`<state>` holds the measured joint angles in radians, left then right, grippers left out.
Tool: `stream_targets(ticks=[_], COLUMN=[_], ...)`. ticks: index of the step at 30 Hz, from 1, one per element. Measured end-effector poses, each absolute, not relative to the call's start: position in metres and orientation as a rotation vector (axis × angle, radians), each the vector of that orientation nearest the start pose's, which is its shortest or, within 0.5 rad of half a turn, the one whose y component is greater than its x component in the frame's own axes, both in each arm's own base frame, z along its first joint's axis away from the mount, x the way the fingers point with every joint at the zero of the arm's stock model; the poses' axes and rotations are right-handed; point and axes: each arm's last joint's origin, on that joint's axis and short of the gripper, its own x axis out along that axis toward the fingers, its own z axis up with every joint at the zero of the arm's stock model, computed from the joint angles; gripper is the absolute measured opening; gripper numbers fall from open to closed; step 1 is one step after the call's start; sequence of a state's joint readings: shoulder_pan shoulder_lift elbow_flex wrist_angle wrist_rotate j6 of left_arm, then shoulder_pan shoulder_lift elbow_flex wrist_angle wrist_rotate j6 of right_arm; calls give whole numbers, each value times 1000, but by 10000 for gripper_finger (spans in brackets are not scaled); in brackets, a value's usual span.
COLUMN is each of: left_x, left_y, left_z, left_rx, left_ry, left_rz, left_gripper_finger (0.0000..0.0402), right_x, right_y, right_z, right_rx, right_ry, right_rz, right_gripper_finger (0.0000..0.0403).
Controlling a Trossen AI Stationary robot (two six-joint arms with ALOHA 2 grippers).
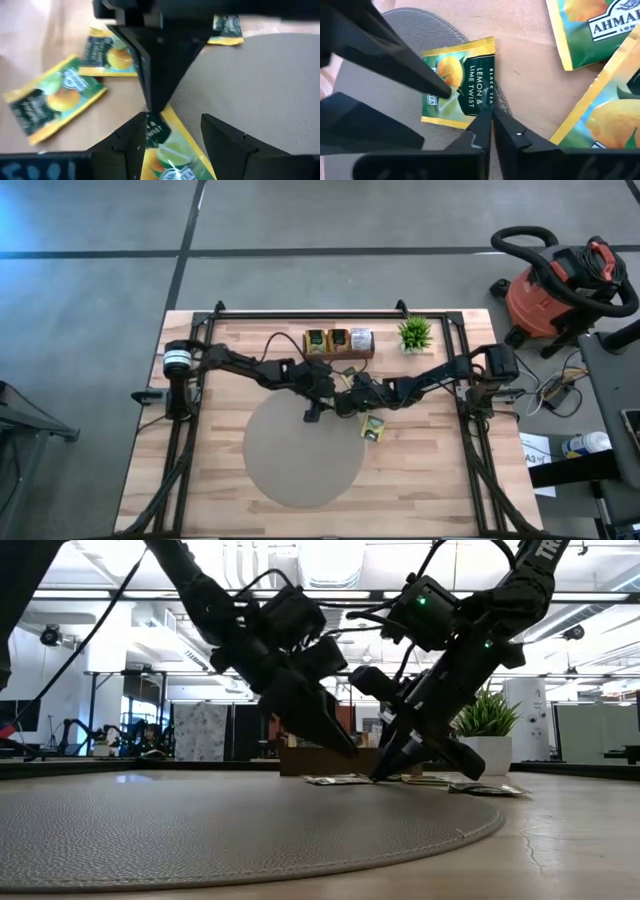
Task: Pick & Place Tea
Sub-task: Put the yellow tea sachet into the left compartment of the wooden organizer
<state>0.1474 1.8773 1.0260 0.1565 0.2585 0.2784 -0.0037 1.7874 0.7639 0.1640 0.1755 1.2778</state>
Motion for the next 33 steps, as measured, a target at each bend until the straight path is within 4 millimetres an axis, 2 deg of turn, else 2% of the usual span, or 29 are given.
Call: stream_targets(ticks=[5,10,20,26,33], left_x=[370,354,332,312,271], left_y=[49,49,45,44,45], left_z=[165,175,160,185,207], left_rx=[144,114,-32,-44,-94], left_ry=[675,789,885,804,681], left_rz=[-149,-98,-37,116,370], left_gripper_finger=[183,183,183,183,183], right_x=[319,319,319,315,326], right_y=[-7,-8,-10,-16,-51], right_z=[111,114,134,156,191], right_rx=[1101,1082,1016,837,475], right_ry=[622,613,565,563,778], right_rz=[-675,-658,-591,-519,-515], right_gripper_finger=[9,8,8,8,8])
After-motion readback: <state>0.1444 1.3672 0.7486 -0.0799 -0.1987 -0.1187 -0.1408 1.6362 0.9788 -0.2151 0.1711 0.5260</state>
